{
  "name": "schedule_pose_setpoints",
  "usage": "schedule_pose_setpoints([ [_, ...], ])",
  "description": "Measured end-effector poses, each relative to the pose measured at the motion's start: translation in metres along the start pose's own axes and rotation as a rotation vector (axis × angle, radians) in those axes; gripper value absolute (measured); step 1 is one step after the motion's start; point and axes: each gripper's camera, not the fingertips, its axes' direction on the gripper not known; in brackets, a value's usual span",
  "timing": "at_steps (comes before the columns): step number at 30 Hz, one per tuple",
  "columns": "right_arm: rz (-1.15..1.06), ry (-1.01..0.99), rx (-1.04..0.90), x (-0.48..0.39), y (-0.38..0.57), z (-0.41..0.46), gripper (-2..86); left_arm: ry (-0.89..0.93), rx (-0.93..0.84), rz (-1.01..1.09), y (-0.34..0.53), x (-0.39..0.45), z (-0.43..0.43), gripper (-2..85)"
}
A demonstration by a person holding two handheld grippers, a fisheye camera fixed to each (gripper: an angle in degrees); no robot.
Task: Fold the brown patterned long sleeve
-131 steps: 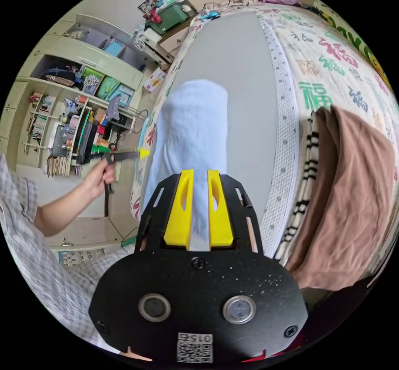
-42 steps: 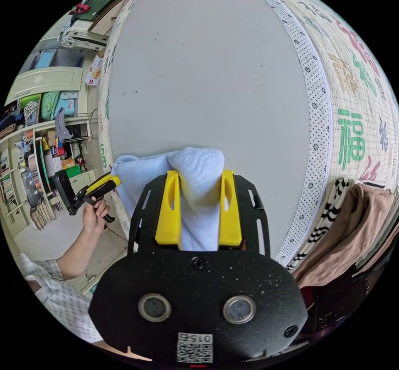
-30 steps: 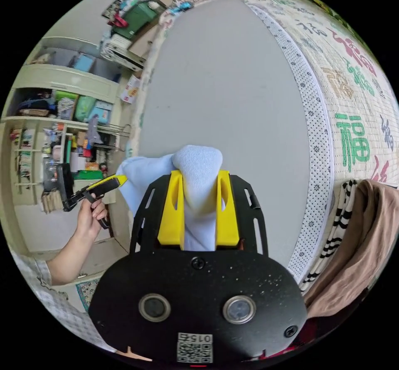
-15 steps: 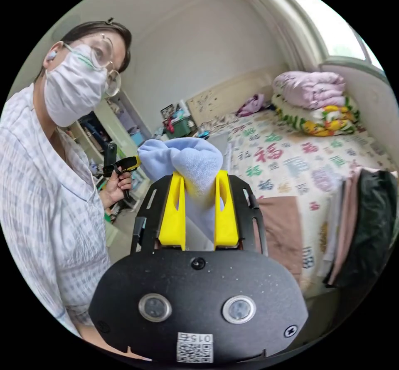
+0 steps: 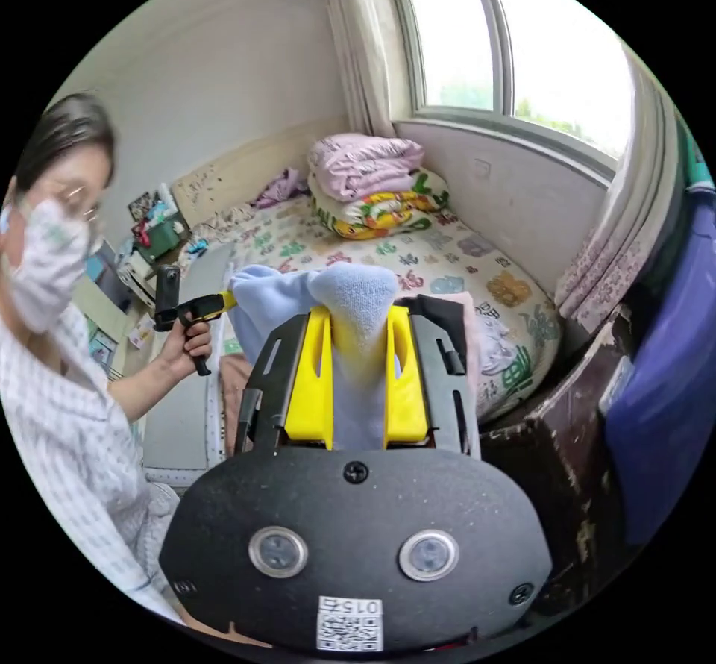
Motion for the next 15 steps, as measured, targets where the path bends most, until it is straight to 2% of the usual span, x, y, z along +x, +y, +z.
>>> schedule_pose_setpoints([
  [1, 0.02, -0.008, -0.033, 0.014, -0.018, 0.023, 11.5, -0.068, -0.022, -0.059, -0.011, -0.03, 0.031, 5.5],
  [4, 0.221, 0.022, -0.17, 0.085, -0.08, 0.162, 11.7, -0.279, -0.145, -0.197, -0.028, -0.115, 0.11, 5.9],
  [6, 0.282, 0.138, -0.323, 0.102, -0.097, 0.253, 10.9, -0.345, -0.229, -0.297, -0.031, -0.159, 0.143, 6.3],
  [8, 0.298, 0.186, -0.266, 0.088, -0.107, 0.264, 10.8, -0.285, -0.183, -0.311, -0.034, -0.18, 0.153, 6.4],
  [11, 0.201, 0.229, -0.214, 0.046, -0.105, 0.257, 10.6, -0.418, -0.25, -0.128, -0.033, -0.168, 0.154, 5.7],
  [15, 0.09, 0.221, -0.03, -0.037, -0.043, 0.194, 9.0, -0.498, -0.274, -0.044, -0.003, -0.159, 0.117, 5.3],
])
